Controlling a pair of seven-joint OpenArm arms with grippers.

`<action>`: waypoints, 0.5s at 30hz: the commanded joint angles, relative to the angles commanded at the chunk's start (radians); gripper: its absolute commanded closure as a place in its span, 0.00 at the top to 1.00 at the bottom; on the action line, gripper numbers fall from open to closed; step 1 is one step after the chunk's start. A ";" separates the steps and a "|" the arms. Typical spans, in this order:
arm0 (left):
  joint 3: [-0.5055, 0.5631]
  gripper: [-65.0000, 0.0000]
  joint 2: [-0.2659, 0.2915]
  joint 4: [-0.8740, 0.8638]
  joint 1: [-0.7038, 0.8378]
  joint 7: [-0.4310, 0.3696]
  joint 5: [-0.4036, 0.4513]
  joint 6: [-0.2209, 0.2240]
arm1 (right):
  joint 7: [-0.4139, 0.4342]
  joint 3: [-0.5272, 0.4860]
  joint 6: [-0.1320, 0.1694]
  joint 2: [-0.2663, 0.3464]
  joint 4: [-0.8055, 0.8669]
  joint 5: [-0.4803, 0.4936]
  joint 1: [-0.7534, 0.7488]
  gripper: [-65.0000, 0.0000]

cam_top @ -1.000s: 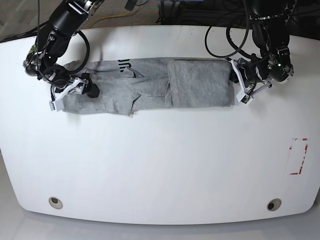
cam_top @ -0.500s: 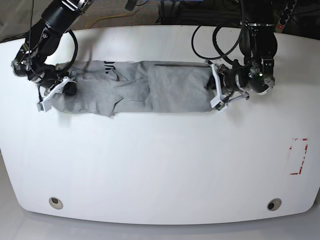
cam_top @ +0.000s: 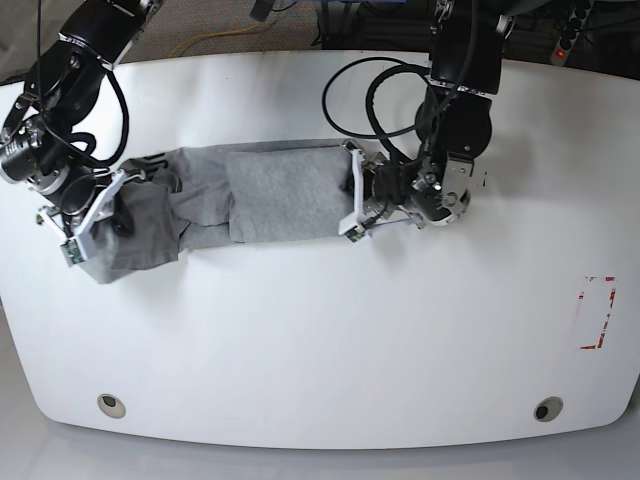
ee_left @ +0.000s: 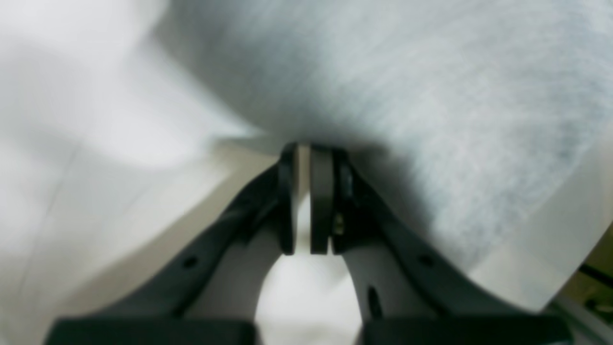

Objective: Fold the T-shirt properly
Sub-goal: 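Grasp both ends of the folded strip with both grippers, then fold the strip in half, bringing the right gripper's end over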

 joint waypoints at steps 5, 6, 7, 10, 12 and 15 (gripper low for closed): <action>0.023 0.05 0.028 -0.002 0.003 -0.008 0.029 0.000 | -0.005 -0.020 0.000 -0.091 -0.021 0.017 0.005 0.06; 0.023 0.05 0.032 -0.002 0.003 -0.008 0.032 0.000 | -0.005 -0.025 0.000 -0.103 -0.025 0.017 0.005 0.06; 0.020 0.05 0.041 -0.002 0.005 -0.008 0.032 0.000 | -0.005 -0.044 0.000 -0.123 -0.026 0.017 0.006 0.06; 0.018 0.05 0.044 -0.002 0.006 -0.008 0.032 0.000 | -0.005 -0.103 0.000 -0.164 -0.026 0.015 0.005 0.06; 0.018 0.05 0.044 -0.002 0.012 -0.008 0.032 0.000 | -0.002 -0.146 0.000 -0.199 -0.026 -0.011 0.002 0.06; 0.018 0.05 0.044 0.000 0.018 -0.009 0.032 0.000 | 0.002 -0.195 0.000 -0.238 -0.026 -0.100 0.005 0.06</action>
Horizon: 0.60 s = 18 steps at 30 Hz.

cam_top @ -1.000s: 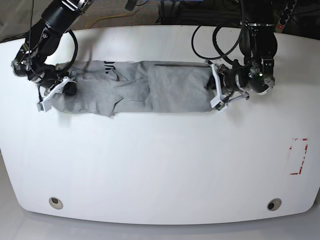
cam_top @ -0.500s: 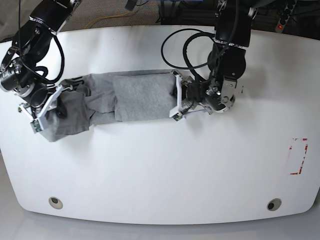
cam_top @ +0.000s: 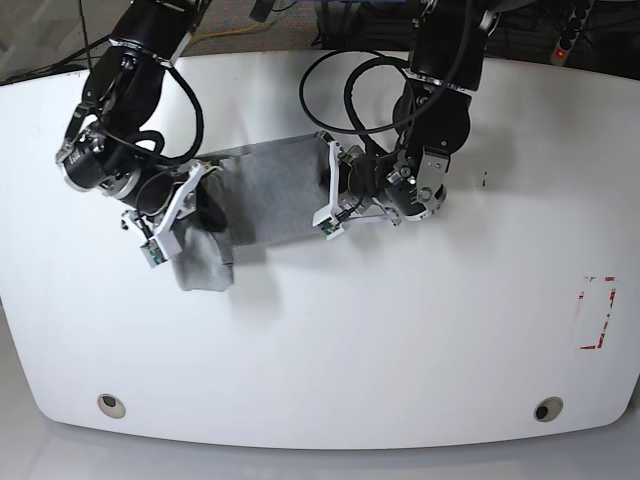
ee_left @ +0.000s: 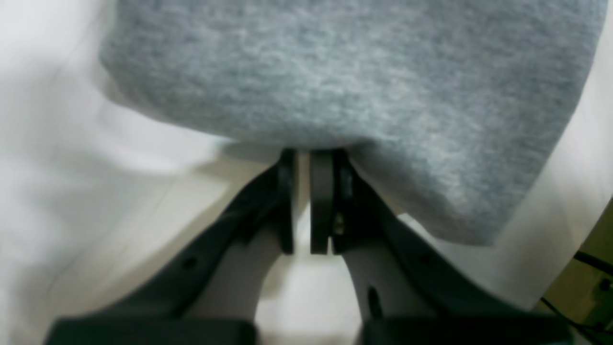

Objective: Fold the T-shirt properly
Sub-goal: 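Fold the strip in half, bringing the right gripper's end over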

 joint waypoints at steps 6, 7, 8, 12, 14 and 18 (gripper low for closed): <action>-0.002 0.05 0.000 0.000 0.002 0.000 0.000 0.000 | 0.014 -0.104 0.000 -0.035 0.000 -0.095 0.017 0.07; -0.002 0.05 0.000 0.000 0.002 0.000 0.000 0.000 | 0.014 -0.115 0.000 -0.037 0.000 -0.114 0.018 0.07; -0.002 0.05 0.000 0.000 0.002 0.000 0.000 0.000 | 0.014 -0.135 0.000 -0.037 0.000 -0.138 0.020 0.09; -0.002 0.05 -0.005 0.000 0.000 0.000 -0.002 0.000 | 0.017 -0.212 0.000 -0.038 0.000 -0.221 0.020 0.44; -0.002 0.05 -0.005 0.000 -0.002 -0.002 -0.002 0.000 | 0.038 -0.253 0.000 -0.038 0.000 -0.232 0.017 0.70; -0.005 0.05 -0.003 0.002 -0.005 -0.003 -0.003 0.000 | 0.044 -0.293 0.000 -0.038 0.006 -0.232 0.012 1.00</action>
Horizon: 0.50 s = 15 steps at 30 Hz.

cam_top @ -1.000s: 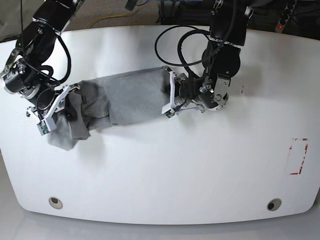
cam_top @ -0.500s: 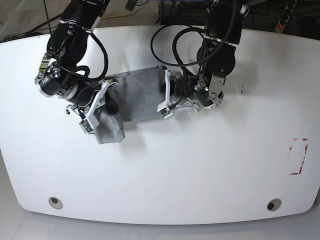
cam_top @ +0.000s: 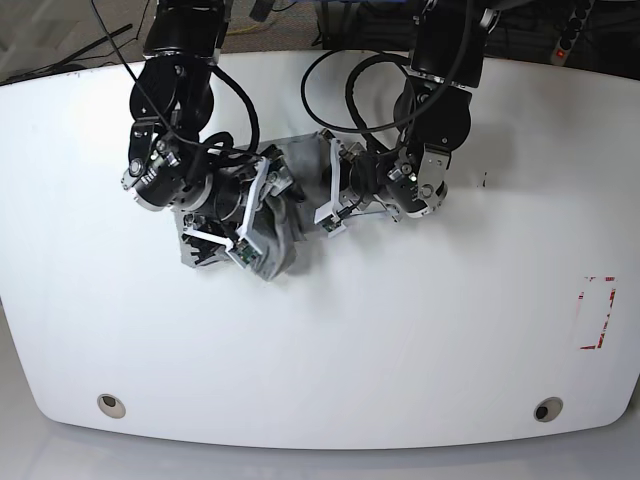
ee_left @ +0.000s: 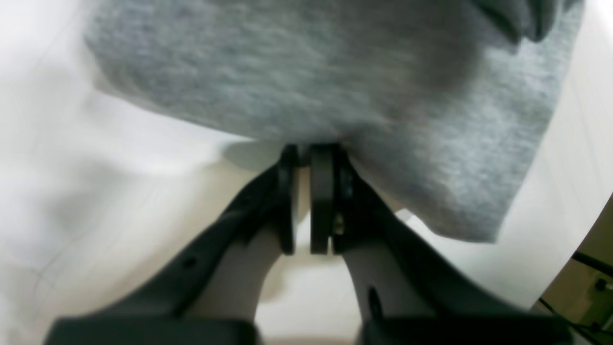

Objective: Fold the T-shirt properly
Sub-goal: 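Fold the strip in half, bringing the right gripper's end over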

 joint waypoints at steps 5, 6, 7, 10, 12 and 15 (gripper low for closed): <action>-0.083 0.05 0.003 0.006 0.003 -0.035 -0.003 -0.002 | 0.000 0.026 0.000 -0.002 0.014 0.003 0.000 1.00; -0.095 0.05 0.003 0.006 0.003 -0.040 -0.003 -0.002 | 0.000 0.040 0.000 -0.002 0.020 0.003 0.000 0.99; -0.109 0.04 0.003 0.011 0.003 -0.043 -0.003 -0.002 | 0.000 0.061 0.000 -0.002 0.026 0.003 0.000 0.99; -0.163 0.04 0.000 0.064 0.005 -0.044 -0.003 -0.002 | 0.000 0.126 0.000 -0.002 0.026 0.005 0.000 0.96; -0.187 0.04 -0.003 0.095 0.006 -0.044 -0.003 -0.002 | 0.000 0.147 0.000 0.000 0.026 0.005 0.002 0.95; -0.222 0.04 -0.006 0.140 0.021 -0.043 -0.003 -0.002 | -0.002 0.152 0.000 0.003 0.025 0.018 0.000 0.96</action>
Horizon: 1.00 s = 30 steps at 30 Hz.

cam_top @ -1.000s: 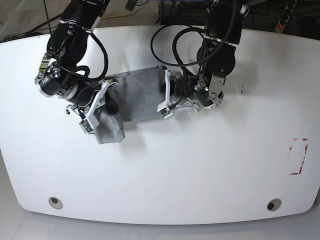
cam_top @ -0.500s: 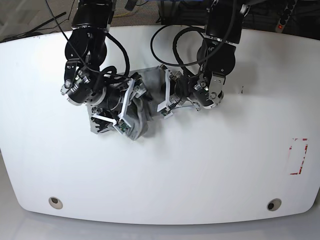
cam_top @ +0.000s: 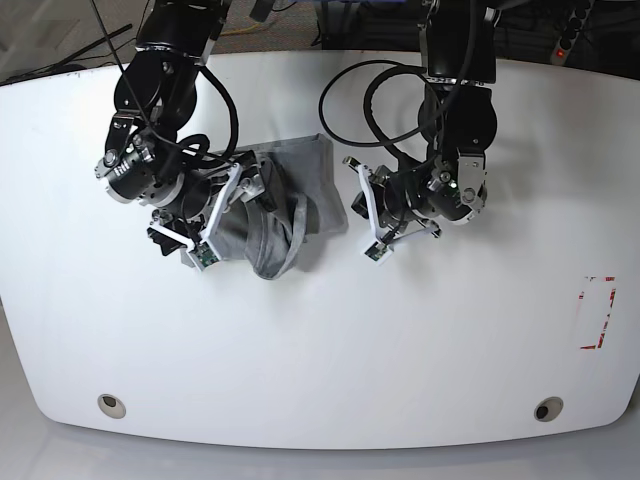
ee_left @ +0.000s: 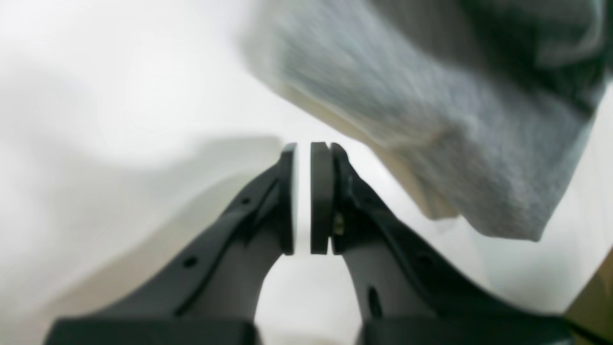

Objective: Fold the T-shirt properly
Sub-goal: 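Fold the strip in half, bringing the right gripper's end over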

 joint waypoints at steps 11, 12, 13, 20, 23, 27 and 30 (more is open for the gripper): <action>-0.026 0.04 -0.147 0.149 0.044 0.002 0.000 -0.002 | 0.003 -0.095 0.000 -0.057 -0.118 0.133 -0.107 0.96; -0.026 0.04 -0.160 0.157 0.046 0.002 0.000 -0.002 | 0.005 -0.115 0.000 -0.069 -0.130 0.133 -0.115 0.96; -0.026 0.04 -0.169 0.167 0.048 0.002 0.000 -0.005 | 0.006 -0.130 0.000 -0.075 -0.130 0.133 -0.123 0.96; -0.028 0.04 -0.201 0.180 0.057 0.002 0.003 -0.087 | 0.005 -0.276 0.000 -0.083 -0.018 0.133 -0.158 0.96; -0.029 0.04 -0.203 0.181 0.058 0.002 0.005 -0.087 | 0.005 -0.261 0.000 -0.083 -0.015 0.129 -0.160 0.96; -0.026 0.04 -0.203 0.181 0.060 0.002 0.006 -0.087 | 0.005 -0.160 0.000 -0.075 -0.015 0.132 -0.150 0.96; -0.020 0.04 -0.196 0.181 0.058 0.002 0.003 -0.087 | 0.005 -0.052 0.000 -0.060 -0.015 0.130 -0.130 0.95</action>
